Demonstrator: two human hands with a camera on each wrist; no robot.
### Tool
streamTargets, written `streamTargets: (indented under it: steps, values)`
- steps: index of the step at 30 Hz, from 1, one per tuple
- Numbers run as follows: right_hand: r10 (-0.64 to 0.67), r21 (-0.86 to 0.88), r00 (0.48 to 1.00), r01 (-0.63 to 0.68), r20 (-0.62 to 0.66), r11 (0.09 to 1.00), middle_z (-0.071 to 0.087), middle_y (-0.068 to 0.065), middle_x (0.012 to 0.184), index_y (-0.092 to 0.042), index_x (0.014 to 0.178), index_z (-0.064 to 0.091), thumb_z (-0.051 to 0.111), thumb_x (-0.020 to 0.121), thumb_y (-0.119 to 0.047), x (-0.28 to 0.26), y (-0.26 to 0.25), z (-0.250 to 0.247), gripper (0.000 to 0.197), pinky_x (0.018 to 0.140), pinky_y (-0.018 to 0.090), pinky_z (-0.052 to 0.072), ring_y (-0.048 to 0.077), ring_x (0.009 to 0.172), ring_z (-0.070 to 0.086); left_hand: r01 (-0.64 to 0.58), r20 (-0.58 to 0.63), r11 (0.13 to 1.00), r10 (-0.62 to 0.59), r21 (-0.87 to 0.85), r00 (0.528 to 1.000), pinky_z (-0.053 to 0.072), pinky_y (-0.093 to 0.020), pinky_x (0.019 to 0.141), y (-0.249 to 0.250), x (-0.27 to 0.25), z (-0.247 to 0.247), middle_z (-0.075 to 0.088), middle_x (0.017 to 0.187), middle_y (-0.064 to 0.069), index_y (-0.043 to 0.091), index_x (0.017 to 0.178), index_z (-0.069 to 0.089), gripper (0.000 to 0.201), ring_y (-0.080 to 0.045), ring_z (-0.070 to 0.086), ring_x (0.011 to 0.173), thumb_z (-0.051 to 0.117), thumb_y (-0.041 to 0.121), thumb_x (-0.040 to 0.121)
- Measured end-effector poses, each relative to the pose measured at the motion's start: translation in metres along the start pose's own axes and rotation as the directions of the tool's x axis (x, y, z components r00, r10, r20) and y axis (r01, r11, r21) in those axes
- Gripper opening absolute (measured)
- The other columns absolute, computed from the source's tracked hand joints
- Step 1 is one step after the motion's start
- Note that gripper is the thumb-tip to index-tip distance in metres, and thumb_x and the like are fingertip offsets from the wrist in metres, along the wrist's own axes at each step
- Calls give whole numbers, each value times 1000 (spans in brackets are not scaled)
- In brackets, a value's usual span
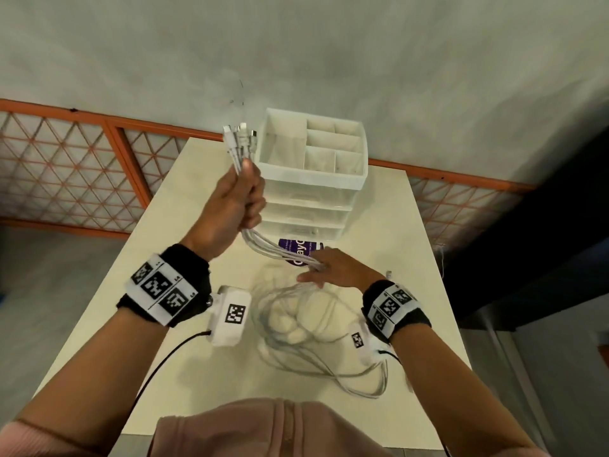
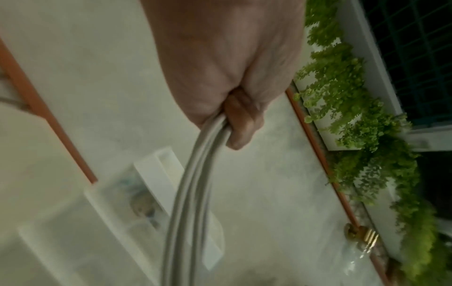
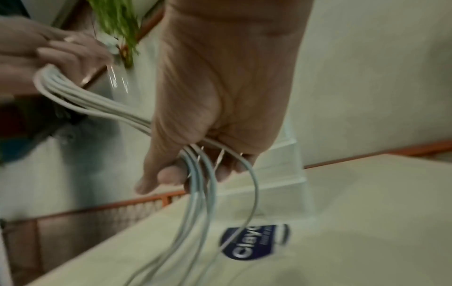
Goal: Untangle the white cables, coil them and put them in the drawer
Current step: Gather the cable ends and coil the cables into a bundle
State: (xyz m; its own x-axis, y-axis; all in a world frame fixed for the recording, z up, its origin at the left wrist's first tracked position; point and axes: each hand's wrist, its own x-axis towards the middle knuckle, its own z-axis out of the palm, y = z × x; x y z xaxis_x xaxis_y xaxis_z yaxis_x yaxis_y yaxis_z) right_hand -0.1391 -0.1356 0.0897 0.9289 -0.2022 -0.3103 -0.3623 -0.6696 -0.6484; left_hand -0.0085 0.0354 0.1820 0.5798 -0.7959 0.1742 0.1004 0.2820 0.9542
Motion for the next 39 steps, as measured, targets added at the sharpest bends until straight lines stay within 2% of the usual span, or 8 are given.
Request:
streamTargets:
  steps: [3, 8, 15, 18, 23, 28, 33, 39]
  values:
    - [37, -96, 982, -55, -185, 994, 58, -10, 49, -27, 57, 62, 72, 77, -45, -3, 23, -16, 29, 84, 39, 45, 15, 72, 62, 39, -70, 973, -24, 229, 997, 22, -20, 39, -4, -9, -10, 27, 52, 11, 19, 68, 35, 35, -6, 22, 43, 41, 40, 96]
    - [-84, 85, 972, 105, -217, 991, 57, -9, 43, -8, 62, 66, 69, 81, -7, -8, -16, -50, 19, 49, 12, 41, -1, 40, 52, 111, 67, 755, -202, 646, 977, 28, -17, 48, -47, -12, -7, 44, 49, 8, 21, 88, 68, 27, -8, 37, 46, 81, 35, 69]
    - [-110, 285, 950, 196, -290, 938, 56, -4, 41, -8, 66, 66, 75, 79, -23, -13, -29, -70, 22, 49, 20, 46, 13, 41, 53, 25, 6, 879, -32, 475, 999, 33, -18, 41, -44, -6, 7, 44, 48, 2, 16, 68, 58, 23, -10, 36, 40, 61, 19, 90]
    - [-42, 298, 979, 101, -199, 949, 62, -2, 45, -4, 64, 64, 73, 80, -28, -11, -4, -62, 31, 65, 21, 53, 21, 58, 64, -46, -96, 867, 108, 495, 990, 33, -12, 42, -24, -2, 14, 41, 47, 2, 9, 71, 58, 23, -7, 35, 41, 58, 17, 92]
    - [178, 186, 982, -164, -63, 969, 63, -10, 52, -15, 56, 65, 71, 82, -35, -9, 50, -37, 33, 69, 19, 41, 0, 57, 59, -93, -289, 927, 207, 363, 935, 25, -8, 36, -9, 0, 13, 36, 31, 11, -2, 85, 56, 20, -2, 29, 28, 48, 12, 97]
    - [273, 197, 946, -238, -175, 951, 68, 9, 63, -14, 60, 65, 65, 85, -41, -19, 80, -37, 37, 74, 29, 48, 13, 61, 62, 17, -403, 869, 212, 495, 890, 35, -14, 43, -32, 2, -14, 47, 35, 10, -1, 82, 61, 28, -4, 42, 34, 53, 23, 96]
    - [249, 270, 768, -104, -590, 957, 53, -2, 57, -10, 71, 59, 64, 86, -37, -20, 49, -94, 32, 42, 20, 42, 9, 42, 46, 181, -445, 783, 134, 595, 885, 36, -29, 63, -61, -5, -28, 51, 52, 0, 9, 82, 64, 25, -5, 50, 47, 54, 28, 95]
    - [-39, 70, 629, 148, -776, 987, 42, -6, 56, -16, 64, 51, 73, 79, -30, -47, 8, -158, 30, 53, 23, 31, 6, 53, 38, 162, -369, 747, 119, 645, 922, 39, -32, 63, -72, -11, -26, 50, 52, -2, 5, 84, 66, 30, -23, 49, 54, 55, 30, 94]
